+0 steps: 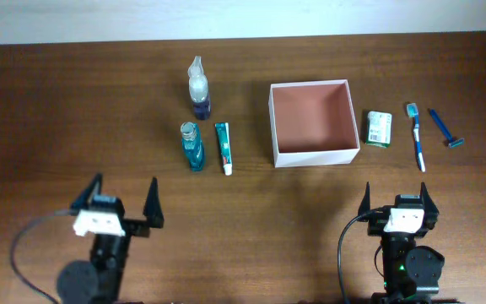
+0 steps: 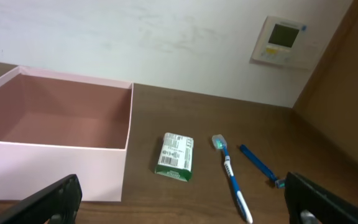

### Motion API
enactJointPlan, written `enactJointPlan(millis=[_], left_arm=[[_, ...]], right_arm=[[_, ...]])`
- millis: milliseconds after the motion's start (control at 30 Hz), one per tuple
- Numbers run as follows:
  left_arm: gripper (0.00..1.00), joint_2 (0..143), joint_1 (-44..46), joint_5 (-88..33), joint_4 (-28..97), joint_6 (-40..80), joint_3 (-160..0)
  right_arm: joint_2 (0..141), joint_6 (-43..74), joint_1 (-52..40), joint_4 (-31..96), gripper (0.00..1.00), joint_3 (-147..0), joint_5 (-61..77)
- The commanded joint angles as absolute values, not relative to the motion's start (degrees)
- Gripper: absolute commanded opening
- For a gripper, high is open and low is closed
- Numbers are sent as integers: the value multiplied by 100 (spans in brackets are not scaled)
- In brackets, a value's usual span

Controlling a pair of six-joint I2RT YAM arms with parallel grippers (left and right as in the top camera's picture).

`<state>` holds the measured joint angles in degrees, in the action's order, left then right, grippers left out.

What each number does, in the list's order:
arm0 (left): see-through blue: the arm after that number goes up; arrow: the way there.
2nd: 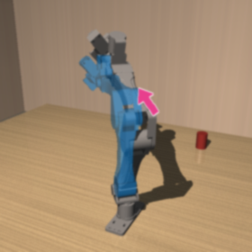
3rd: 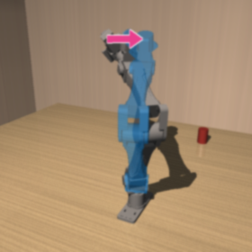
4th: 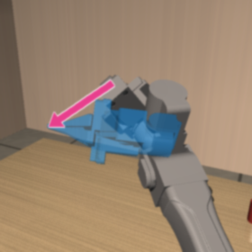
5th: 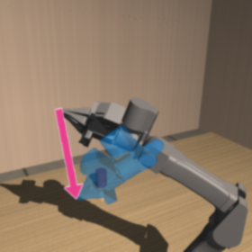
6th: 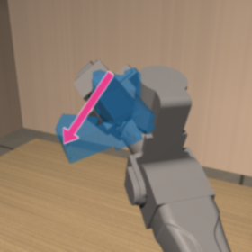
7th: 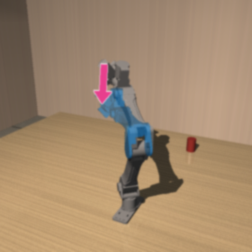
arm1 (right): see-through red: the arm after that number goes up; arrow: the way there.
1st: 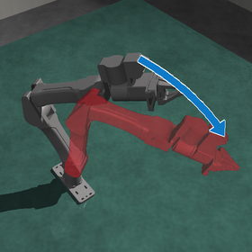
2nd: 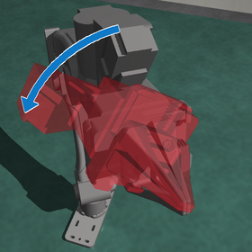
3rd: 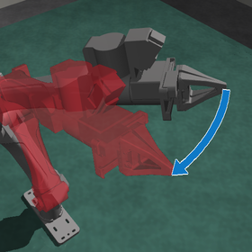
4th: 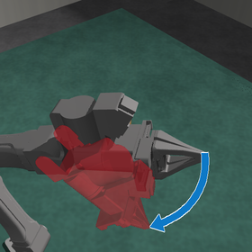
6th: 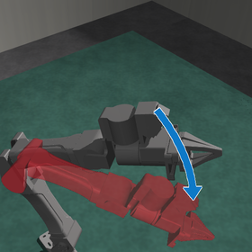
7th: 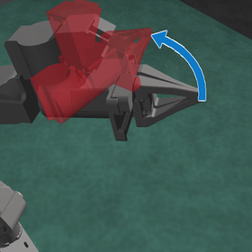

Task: Pack container
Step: 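Reach the left gripper forward and grasp the blue mouthwash bottle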

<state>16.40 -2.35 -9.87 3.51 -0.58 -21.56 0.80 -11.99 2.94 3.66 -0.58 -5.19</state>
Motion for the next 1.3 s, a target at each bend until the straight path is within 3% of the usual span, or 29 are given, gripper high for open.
enactJointPlan(millis=[0,300,467,533,767,967,1267], left_arm=[[99,2928,-268,-1129,921,-950,-3756],[99,6825,-154,-3555,3323,-1083,-8281],[99,8416,375,-1264,4965,-462,-9926],[99,8901,593,-1000,5518,-436,-10353],[99,9778,1144,-1378,5822,-429,-10532],[99,10311,1153,-773,6333,978,-10532],[99,11048,1160,-746,6683,1092,-10532]], right_arm=[[36,-1177,263,408,99,-32,-668],[36,-1177,263,408,99,-32,-668],[36,-1177,263,408,99,-32,-668],[36,-1177,263,408,99,-32,-668],[36,-1177,263,408,99,-32,-668],[36,-1177,263,408,99,-32,-668],[36,-1177,263,408,99,-32,-668]])
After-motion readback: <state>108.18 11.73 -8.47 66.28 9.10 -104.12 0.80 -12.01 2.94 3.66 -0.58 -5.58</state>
